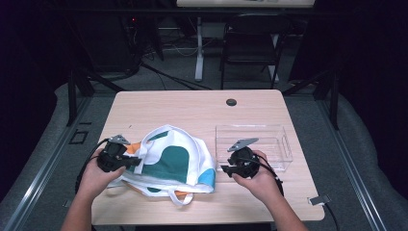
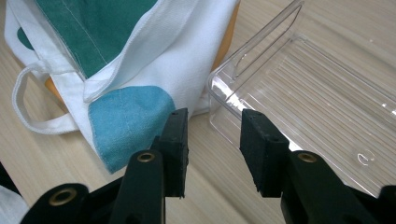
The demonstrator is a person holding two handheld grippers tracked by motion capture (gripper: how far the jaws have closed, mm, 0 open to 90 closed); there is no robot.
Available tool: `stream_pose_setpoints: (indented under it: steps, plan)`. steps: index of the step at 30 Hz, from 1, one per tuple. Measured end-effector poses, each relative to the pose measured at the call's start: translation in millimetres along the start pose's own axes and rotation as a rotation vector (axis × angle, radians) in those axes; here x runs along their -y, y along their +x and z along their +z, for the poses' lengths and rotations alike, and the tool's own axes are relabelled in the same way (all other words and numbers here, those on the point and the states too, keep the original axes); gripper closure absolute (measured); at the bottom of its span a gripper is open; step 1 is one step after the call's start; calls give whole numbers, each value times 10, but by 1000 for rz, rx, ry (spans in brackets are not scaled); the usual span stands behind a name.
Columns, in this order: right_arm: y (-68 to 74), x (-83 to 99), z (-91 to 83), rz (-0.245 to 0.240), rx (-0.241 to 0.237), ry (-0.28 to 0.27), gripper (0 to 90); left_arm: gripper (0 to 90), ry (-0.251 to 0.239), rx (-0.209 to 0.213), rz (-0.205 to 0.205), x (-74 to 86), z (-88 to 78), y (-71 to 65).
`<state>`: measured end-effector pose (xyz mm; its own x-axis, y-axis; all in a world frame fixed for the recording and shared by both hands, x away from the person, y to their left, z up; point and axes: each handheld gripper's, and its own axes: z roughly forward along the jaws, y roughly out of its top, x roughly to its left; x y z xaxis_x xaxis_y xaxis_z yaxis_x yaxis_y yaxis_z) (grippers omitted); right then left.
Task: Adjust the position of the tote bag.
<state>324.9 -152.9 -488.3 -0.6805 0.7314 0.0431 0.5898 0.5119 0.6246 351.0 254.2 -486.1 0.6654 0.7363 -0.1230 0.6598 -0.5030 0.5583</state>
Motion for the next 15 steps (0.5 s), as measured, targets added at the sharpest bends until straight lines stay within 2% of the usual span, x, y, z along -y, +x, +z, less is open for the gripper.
stream_pose_setpoints:
  steps: [5, 15]
  plan:
    - [43, -30, 14, -22, -13, 9, 624, 880, -15, -3, -4, -28, -37, 12]
    - [205, -215, 19, -65, -45, -5, 656, 880, -57, -5, 0, -133, -147, 40]
